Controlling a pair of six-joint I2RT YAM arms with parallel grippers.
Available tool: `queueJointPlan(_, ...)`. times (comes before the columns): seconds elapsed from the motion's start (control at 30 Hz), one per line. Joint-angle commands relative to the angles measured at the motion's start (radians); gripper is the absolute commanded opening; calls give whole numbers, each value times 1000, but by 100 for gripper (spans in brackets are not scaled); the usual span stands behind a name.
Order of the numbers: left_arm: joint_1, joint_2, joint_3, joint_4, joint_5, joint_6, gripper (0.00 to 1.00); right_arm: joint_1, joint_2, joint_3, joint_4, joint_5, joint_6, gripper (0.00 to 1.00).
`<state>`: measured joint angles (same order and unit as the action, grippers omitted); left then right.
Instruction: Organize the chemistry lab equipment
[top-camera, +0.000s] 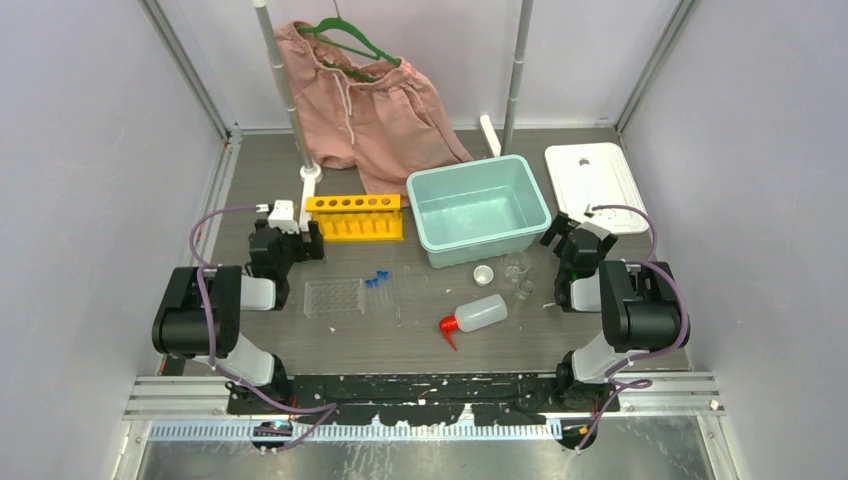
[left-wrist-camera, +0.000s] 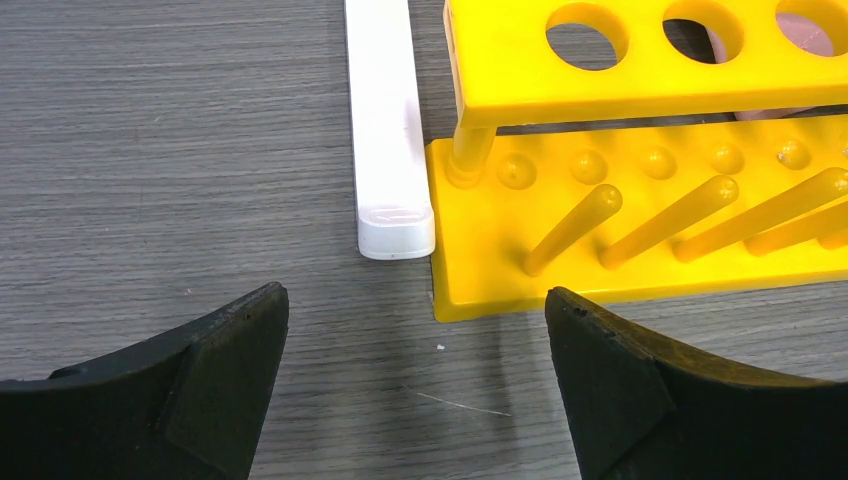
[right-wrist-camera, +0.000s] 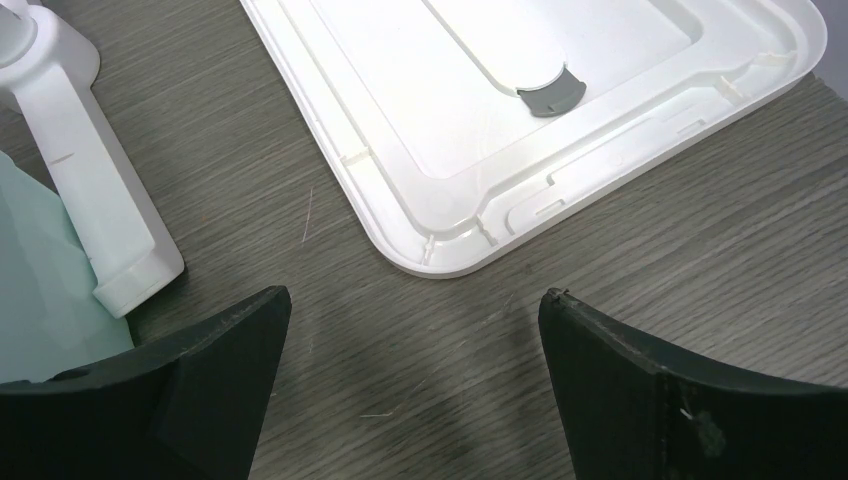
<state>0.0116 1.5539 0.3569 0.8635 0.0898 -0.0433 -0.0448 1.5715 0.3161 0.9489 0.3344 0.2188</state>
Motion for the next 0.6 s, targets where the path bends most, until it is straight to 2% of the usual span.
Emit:
queueJointPlan(0.0,2,-5,20,57,-14,16,100,5,-21,16,42,3,-9,100)
queueJointPlan(0.47,4,-14,16,64,-14,14,100,5,-21,15,42,3,-9,100)
queueJointPlan(0.57,15,-73,48,-46,0,7,100,5,-20,15,45,10,-7,100)
